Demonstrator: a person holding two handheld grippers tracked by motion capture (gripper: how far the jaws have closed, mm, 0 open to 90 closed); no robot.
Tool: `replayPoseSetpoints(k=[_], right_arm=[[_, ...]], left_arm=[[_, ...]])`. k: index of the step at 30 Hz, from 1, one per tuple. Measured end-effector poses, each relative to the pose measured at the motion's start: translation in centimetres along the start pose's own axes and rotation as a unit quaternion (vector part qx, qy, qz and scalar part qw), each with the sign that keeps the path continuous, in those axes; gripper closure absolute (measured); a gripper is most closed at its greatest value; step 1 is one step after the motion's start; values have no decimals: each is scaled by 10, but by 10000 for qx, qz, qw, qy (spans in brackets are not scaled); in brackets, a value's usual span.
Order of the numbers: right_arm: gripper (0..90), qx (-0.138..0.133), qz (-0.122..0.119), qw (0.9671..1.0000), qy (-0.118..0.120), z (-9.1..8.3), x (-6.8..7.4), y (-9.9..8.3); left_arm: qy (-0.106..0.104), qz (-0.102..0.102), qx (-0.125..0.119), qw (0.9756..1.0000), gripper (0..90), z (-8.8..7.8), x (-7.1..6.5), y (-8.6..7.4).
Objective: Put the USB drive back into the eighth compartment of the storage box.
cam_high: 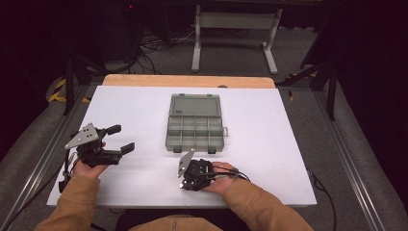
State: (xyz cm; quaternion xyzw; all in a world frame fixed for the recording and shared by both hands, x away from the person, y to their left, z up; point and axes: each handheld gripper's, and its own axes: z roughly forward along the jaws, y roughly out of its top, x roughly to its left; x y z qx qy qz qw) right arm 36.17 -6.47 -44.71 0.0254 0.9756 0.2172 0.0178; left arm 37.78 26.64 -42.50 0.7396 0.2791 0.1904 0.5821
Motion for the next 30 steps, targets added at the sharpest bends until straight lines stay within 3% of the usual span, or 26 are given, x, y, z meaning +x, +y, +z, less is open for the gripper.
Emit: replayPoseSetpoints(k=[21, 30], right_arm=[[795, 60, 23, 10000, 43, -1, -1, 2], [795, -64, 5, 10000, -61, -13, -3, 2]], left_arm=[[2, -4, 4, 10000, 118, 0, 0, 0], [3, 1, 3, 10000, 118, 0, -1, 0]])
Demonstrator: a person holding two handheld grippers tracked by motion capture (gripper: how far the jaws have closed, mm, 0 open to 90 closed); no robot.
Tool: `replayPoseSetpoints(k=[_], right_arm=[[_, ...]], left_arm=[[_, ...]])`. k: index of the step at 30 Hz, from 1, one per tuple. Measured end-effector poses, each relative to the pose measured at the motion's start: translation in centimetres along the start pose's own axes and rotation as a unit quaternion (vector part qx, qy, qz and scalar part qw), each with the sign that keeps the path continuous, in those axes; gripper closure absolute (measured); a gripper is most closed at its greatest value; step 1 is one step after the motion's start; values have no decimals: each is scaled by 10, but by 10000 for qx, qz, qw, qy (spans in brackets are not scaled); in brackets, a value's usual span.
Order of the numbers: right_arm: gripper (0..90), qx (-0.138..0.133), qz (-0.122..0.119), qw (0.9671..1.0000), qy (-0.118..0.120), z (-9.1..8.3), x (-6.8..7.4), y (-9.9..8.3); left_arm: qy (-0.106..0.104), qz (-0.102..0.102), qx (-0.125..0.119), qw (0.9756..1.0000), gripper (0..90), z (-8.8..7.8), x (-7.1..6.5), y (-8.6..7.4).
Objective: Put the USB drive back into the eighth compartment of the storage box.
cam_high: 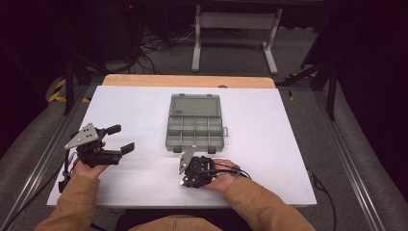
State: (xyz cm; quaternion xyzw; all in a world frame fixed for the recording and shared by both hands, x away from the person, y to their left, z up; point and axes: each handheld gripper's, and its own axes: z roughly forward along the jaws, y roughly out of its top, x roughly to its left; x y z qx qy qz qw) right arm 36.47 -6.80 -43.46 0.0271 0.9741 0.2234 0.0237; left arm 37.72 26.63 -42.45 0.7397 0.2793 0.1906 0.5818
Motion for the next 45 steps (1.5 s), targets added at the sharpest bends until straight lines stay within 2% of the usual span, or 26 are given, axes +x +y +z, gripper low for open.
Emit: replayPoseSetpoints(k=[6, 15, 21, 33, 45], right_arm=[[795, -146, 62, 9998, -136, -15, -5, 1], [795, -316, 1, 9991, -290, -34, -16, 0], [795, -406, 98, 9983, -406, -47, -24, -2], [795, -521, 363, 9952, -750, -71, -40, -10], [795, -561, 761, 9905, -997, -82, -58, -22]], left_arm=[[5, -28, -9, 10000, 118, 0, 0, 0], [-1, -13, 0, 10000, 118, 0, 0, 0], [-3, -15, -1, 10000, 118, 0, 0, 0], [3, -16, 1, 10000, 118, 1, 0, 0], [8, -17, 6, 10000, 118, 1, 0, 0]])
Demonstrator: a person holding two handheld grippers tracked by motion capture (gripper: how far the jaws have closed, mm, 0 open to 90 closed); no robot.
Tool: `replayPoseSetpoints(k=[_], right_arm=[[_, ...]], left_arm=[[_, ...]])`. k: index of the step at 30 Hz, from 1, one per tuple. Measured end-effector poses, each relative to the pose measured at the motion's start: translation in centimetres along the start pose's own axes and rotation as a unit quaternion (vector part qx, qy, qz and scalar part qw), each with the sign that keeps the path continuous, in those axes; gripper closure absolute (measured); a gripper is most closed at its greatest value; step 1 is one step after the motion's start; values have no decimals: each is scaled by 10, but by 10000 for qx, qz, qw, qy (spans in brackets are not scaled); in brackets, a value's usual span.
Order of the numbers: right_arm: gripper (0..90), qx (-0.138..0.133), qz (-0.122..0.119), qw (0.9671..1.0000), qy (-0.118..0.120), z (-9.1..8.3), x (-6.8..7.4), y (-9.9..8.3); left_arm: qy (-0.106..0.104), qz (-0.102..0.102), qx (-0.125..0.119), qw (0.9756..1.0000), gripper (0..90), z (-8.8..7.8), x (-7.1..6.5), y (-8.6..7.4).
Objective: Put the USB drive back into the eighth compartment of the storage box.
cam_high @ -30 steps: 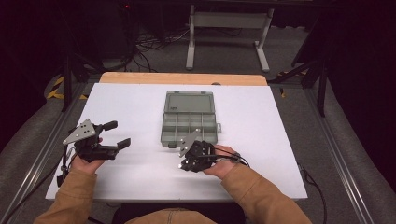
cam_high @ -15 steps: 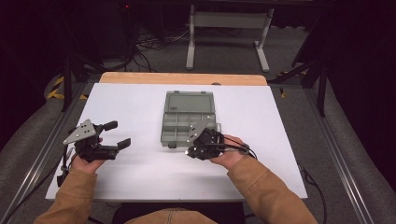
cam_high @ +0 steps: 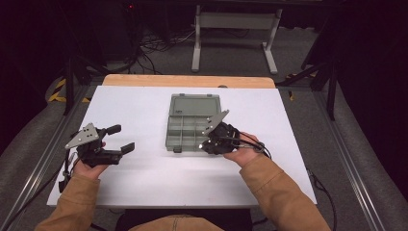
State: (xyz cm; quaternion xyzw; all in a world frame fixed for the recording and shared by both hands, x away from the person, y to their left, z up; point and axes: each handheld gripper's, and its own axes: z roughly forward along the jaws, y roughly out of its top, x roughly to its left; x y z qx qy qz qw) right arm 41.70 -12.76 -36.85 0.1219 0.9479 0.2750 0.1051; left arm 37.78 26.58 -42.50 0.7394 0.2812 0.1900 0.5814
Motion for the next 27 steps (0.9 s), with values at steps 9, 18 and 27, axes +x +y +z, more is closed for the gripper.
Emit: replayPoseSetpoints(k=[9, 18, 27], right_arm=[[795, 11, 308, 9995, -123, 0, -17, -7], [795, 115, 544, 9981, -247, 3, -30, -12], [794, 245, 749, 9963, -355, 7, -38, -16]], left_arm=[[-3, 7, 10, 10000, 118, 0, 0, 0], [0, 5, -1, 10000, 118, 0, 0, 0], [6, 6, 1, 10000, 118, 0, 0, 0]])
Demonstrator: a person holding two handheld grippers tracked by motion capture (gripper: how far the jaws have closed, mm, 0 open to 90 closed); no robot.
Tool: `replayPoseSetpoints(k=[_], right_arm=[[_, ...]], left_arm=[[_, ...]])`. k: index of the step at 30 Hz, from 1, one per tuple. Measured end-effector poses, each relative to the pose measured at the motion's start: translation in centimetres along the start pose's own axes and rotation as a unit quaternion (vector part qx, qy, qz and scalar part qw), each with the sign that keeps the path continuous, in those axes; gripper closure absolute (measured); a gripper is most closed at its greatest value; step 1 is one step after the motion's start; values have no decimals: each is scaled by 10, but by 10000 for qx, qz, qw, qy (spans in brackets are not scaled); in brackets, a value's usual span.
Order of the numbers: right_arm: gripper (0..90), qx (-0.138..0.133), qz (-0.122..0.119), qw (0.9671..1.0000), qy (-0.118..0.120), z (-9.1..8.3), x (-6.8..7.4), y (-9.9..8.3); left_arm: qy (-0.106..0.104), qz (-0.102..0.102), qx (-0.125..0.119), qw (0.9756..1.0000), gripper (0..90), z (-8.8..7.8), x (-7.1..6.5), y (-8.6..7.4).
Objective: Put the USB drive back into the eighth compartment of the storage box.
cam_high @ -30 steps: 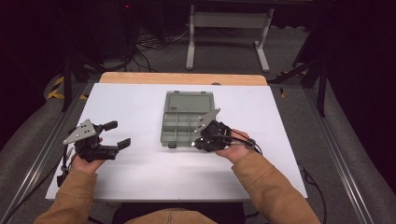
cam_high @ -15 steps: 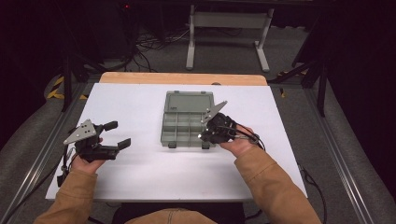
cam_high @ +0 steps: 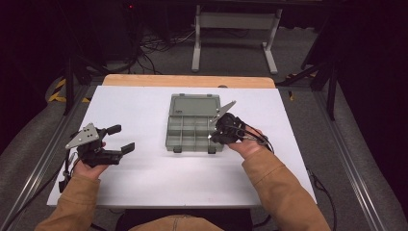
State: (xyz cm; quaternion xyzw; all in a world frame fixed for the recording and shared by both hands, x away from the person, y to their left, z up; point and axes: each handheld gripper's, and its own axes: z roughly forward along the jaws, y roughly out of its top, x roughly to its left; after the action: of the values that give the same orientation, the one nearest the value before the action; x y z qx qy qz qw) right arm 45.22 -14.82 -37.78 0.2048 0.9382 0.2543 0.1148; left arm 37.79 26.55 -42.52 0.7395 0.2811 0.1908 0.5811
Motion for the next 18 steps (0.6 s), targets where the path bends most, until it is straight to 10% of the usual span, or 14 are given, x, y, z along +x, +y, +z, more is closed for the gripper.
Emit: replayPoseSetpoints(k=[18], right_arm=[[794, 235, 218, 9994, -90, 14, -14, -4]], left_arm=[[0, -13, 5, 10000, 118, 0, 0, 0]])
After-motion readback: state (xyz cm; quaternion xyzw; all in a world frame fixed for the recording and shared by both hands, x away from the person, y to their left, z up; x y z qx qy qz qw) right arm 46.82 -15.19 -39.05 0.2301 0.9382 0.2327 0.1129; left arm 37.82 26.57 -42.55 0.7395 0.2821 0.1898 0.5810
